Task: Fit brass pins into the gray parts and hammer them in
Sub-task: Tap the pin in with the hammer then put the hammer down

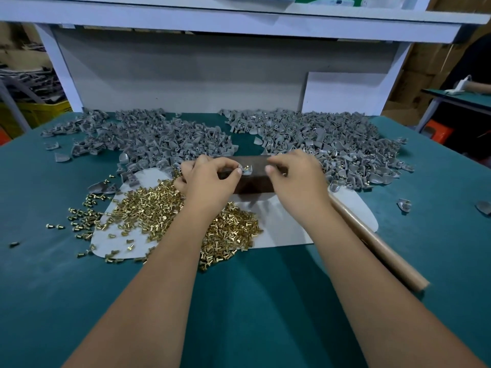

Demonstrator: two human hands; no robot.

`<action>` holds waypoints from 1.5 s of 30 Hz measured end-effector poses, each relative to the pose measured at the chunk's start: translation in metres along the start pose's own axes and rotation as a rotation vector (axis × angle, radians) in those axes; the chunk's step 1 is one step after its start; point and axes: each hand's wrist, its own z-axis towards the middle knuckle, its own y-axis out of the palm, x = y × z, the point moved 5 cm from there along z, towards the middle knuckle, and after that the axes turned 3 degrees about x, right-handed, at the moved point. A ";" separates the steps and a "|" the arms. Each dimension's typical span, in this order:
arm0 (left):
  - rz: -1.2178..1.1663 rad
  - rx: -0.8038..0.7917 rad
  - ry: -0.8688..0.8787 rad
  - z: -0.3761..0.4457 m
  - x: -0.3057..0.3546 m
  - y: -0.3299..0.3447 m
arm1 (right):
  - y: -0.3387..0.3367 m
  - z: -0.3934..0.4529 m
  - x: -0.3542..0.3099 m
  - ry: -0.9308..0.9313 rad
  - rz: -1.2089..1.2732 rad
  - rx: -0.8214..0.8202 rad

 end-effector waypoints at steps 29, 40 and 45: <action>-0.027 -0.012 -0.004 0.001 0.002 0.000 | 0.028 0.035 -0.026 0.116 0.042 -0.234; -0.036 -0.009 0.005 0.002 -0.001 0.001 | 0.034 0.018 -0.020 0.118 0.174 -0.097; -0.070 -0.022 -0.009 0.001 -0.001 0.000 | 0.037 0.011 -0.015 0.120 0.321 -0.022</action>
